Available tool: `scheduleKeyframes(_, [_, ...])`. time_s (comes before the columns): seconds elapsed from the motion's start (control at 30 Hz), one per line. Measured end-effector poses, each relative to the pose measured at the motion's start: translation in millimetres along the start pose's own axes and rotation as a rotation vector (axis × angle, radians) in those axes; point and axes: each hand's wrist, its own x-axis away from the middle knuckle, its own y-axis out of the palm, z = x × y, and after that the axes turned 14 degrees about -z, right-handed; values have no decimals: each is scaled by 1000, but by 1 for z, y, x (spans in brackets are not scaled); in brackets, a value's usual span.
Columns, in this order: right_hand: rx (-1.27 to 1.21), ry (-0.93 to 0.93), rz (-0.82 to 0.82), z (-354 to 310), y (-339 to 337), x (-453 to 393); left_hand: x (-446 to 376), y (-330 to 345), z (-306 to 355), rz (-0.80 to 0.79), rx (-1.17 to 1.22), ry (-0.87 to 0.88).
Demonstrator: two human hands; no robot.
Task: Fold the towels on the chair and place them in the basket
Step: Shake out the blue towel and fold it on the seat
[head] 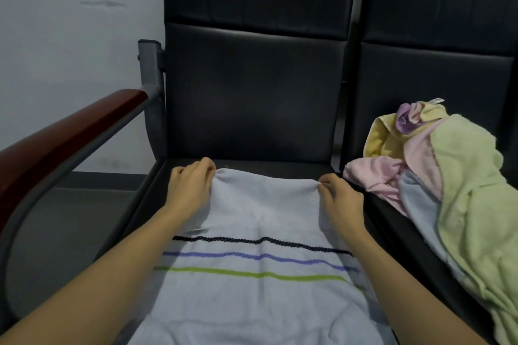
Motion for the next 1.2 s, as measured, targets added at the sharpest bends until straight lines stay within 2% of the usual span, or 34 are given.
scheduleKeyframes(0.13, [-149,3,4,-17,-15,12,15,-25,10,85,101,99])
scheduleKeyframes(0.27, [-154,-57,1,-31,-31,35,37,-39,14,55,175,131])
scheduleKeyframes(0.37, [-31,-79,-74,-34,-33,46,44,-39,5,-54,74,106])
scheduleKeyframes(0.5, [217,-18,-195,-30,-26,47,43,-31,-2,-202,-115,82])
scheduleKeyframes(0.67, [96,17,-115,-21,-10,32,22,-17,-13,-173,86,36])
scheduleKeyframes(0.77, [55,15,-173,-13,-8,25,15,-7,-21,-171,188,56])
scheduleKeyframes(0.93, [151,-7,-448,1,-14,43,29,4,-39,-392,-7,127])
scheduleKeyframes(1.0, [165,6,-473,3,-15,49,38,3,-39,-428,-52,144])
scheduleKeyframes(1.2, [150,94,-478,-4,-20,58,52,-6,-32,-408,-119,137])
